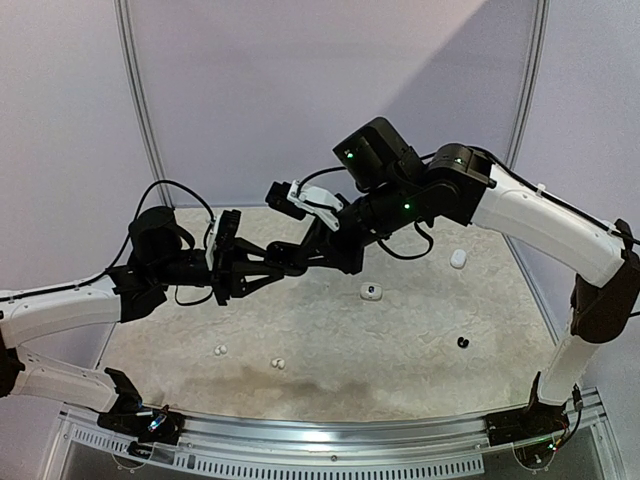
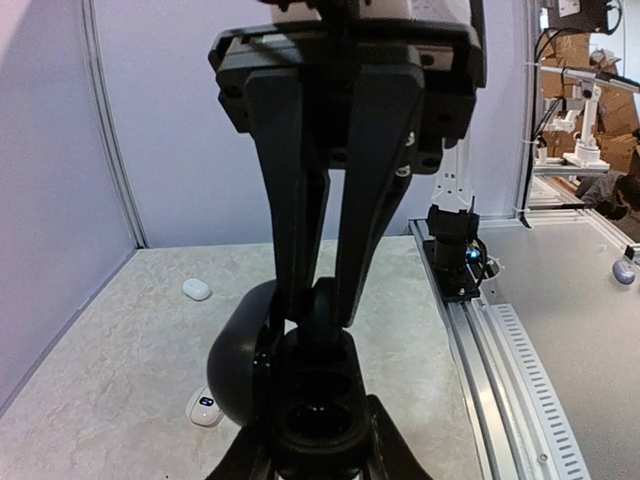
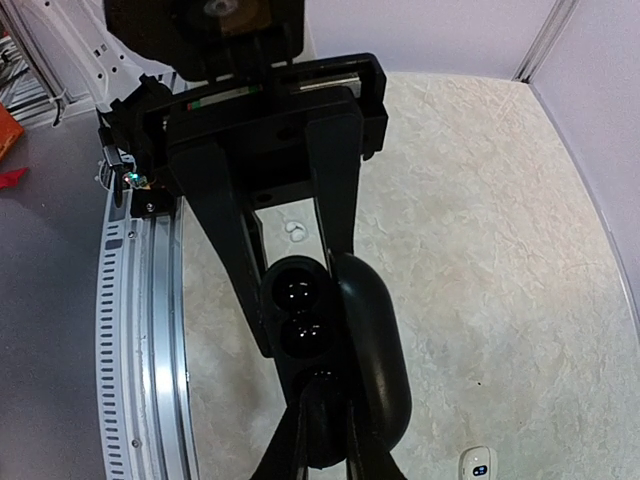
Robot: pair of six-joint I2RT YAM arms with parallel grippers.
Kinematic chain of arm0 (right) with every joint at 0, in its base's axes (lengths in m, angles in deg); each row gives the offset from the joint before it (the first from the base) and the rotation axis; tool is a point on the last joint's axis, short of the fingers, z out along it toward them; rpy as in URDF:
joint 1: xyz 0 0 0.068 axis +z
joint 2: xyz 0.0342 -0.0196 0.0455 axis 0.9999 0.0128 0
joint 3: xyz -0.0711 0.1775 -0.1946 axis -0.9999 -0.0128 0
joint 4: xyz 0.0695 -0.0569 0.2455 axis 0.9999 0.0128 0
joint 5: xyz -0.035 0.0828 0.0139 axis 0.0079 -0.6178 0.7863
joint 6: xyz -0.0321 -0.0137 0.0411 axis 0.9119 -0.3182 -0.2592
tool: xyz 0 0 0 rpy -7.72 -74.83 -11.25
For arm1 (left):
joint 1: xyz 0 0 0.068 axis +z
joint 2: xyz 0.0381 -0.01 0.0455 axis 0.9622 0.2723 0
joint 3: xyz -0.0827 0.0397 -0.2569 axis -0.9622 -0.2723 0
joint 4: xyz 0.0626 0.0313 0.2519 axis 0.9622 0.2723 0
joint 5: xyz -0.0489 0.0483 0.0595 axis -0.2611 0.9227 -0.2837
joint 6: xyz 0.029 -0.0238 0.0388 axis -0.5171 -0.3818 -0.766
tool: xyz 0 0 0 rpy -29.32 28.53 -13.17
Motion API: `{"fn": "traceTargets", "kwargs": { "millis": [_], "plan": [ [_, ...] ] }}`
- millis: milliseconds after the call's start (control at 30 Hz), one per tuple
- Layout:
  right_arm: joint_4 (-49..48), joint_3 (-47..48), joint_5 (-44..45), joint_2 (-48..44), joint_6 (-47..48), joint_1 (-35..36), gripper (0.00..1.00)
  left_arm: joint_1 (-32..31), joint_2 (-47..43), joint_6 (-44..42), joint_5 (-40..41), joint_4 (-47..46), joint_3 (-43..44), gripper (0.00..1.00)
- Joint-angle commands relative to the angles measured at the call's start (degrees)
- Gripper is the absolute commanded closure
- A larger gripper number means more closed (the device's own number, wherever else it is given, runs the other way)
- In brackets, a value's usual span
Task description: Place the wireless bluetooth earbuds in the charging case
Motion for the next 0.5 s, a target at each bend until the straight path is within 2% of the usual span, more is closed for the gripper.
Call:
{"fn": "traceTargets", "kwargs": {
  "millis": [0, 167, 467],
  "plan": [
    [2.25, 1.38, 2.32, 1.36, 2.08, 0.33, 1.00, -0.69, 0.73, 2.52, 0.16, -2.96, -0.33, 1.00],
    [2.12, 1.44, 3.68, 1.69, 2.63, 0.33, 1.00, -0.71, 0.82, 2.14, -1.27, -3.21, -0.39, 1.00],
    [2.26, 1.57, 5.28, 2.12, 5.27, 0.33, 0.84, -0.67, 1.27, 0.64, -3.39, -3.62, 0.03, 1.00]
  ]
}}
